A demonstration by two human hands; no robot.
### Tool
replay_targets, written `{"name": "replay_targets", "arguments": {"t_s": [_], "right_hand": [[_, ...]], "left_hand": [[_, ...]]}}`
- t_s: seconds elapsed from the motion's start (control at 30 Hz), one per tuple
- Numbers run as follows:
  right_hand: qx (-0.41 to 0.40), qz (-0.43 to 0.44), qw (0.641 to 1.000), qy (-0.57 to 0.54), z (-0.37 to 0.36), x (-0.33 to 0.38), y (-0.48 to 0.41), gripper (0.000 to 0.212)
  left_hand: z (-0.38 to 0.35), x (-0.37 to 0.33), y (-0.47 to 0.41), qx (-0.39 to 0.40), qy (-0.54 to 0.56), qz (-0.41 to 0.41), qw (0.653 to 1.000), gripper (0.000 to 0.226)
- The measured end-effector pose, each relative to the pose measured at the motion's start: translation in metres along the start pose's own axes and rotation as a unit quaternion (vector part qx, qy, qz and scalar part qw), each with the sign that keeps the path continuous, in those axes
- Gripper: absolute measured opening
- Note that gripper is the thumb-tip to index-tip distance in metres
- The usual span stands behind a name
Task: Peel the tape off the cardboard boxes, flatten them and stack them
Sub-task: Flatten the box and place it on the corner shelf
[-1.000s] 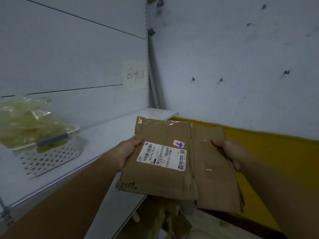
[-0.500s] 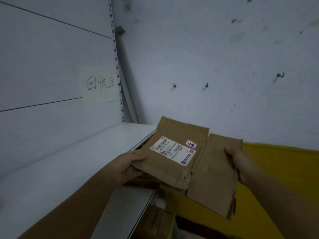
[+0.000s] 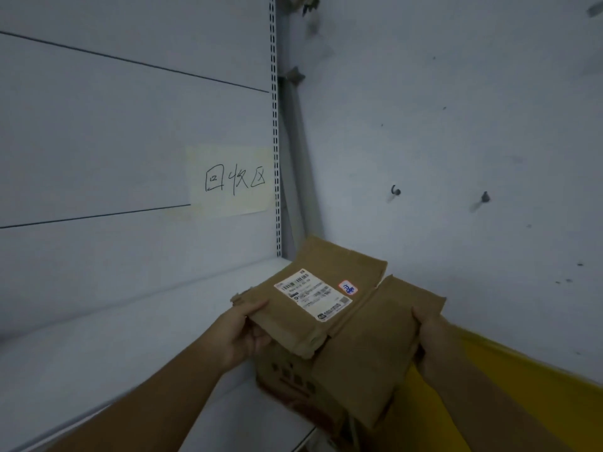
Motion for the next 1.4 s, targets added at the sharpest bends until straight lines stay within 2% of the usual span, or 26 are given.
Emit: {"name": "replay_targets", "arguments": {"t_s": [0.1, 0.2, 0.33, 0.4, 0.47, 0.53, 0.57, 0.67, 0.77, 0.83, 0.9, 0.97, 1.0, 1.1, 1.17, 1.27, 1.4], "right_hand": [[0.03, -0.032, 0.999, 0.01, -0.013, -0.014, -0.031, 0.037], [0.087, -0.054, 0.994, 0.049, -0.032, -0.017, -0.063, 0.029], [0.163, -0.084, 0.976, 0.117, -0.066, -0.02, -0.106, 0.028], [0.177, -0.032, 0.961, 0.208, -0.089, -0.019, -0.127, 0.033], [0.159, 0.072, 0.933, 0.314, -0.11, -0.019, -0.149, 0.046], [0.136, 0.182, 0.889, 0.397, -0.124, -0.026, -0.172, 0.061], [0.132, 0.236, 0.862, 0.429, -0.13, -0.031, -0.183, 0.064], [0.192, 0.334, 0.761, 0.522, -0.156, -0.049, -0.21, 0.06], [0.328, 0.399, 0.634, 0.575, -0.195, -0.065, -0.222, 0.055], [0.409, 0.393, 0.565, 0.599, -0.217, -0.077, -0.227, 0.059], [0.448, 0.352, 0.515, 0.64, -0.229, -0.09, -0.234, 0.061], [0.465, 0.288, 0.516, 0.659, -0.232, -0.099, -0.24, 0.064], [0.47, 0.266, 0.525, 0.658, -0.232, -0.102, -0.242, 0.066], [0.475, 0.243, 0.533, 0.657, -0.23, -0.102, -0.244, 0.073], [0.485, 0.227, 0.531, 0.657, -0.231, -0.098, -0.246, 0.076], [0.498, 0.232, 0.519, 0.654, -0.232, -0.095, -0.248, 0.077], [0.475, 0.307, 0.511, 0.648, -0.236, -0.095, -0.254, 0.073]], "left_hand": [[0.0, -0.004, -0.03, -0.064, -0.059, -0.021, 0.996, 0.021], [0.002, -0.014, -0.064, -0.15, -0.096, -0.038, 0.983, 0.015], [0.024, -0.046, -0.119, -0.178, -0.131, -0.108, 0.969, 0.021], [0.037, -0.062, -0.148, -0.208, -0.137, -0.133, 0.959, 0.021], [0.048, -0.07, -0.174, -0.267, -0.151, -0.132, 0.943, 0.021], [0.061, -0.07, -0.197, -0.329, -0.217, -0.13, 0.91, 0.021], [0.067, -0.067, -0.208, -0.36, -0.271, -0.143, 0.881, 0.02], [0.071, -0.059, -0.226, -0.413, -0.441, -0.212, 0.768, 0.022], [0.073, -0.058, -0.233, -0.404, -0.49, -0.231, 0.737, 0.023], [0.075, -0.059, -0.234, -0.401, -0.526, -0.224, 0.716, 0.023], [0.068, -0.06, -0.229, -0.381, -0.555, -0.245, 0.698, 0.027], [0.055, -0.058, -0.222, -0.343, -0.589, -0.278, 0.677, 0.035], [0.05, -0.054, -0.219, -0.323, -0.628, -0.257, 0.66, 0.044], [0.045, -0.036, -0.223, -0.276, -0.747, -0.049, 0.603, 0.07], [0.042, -0.031, -0.229, -0.268, -0.752, 0.011, 0.602, 0.076], [0.035, -0.029, -0.231, -0.294, -0.747, 0.016, 0.596, 0.076], [0.033, -0.024, -0.227, -0.32, -0.74, -0.016, 0.592, 0.069]]}}
Point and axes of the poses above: each hand's wrist, its own y-axis away from the middle knuckle, its own z-axis out of the back of the hand, x = y × z, the point moved 1 cm from there along -y, towards the middle knuckle, and after that the axes turned 6 degrees about -y, right-handed, at the moved point
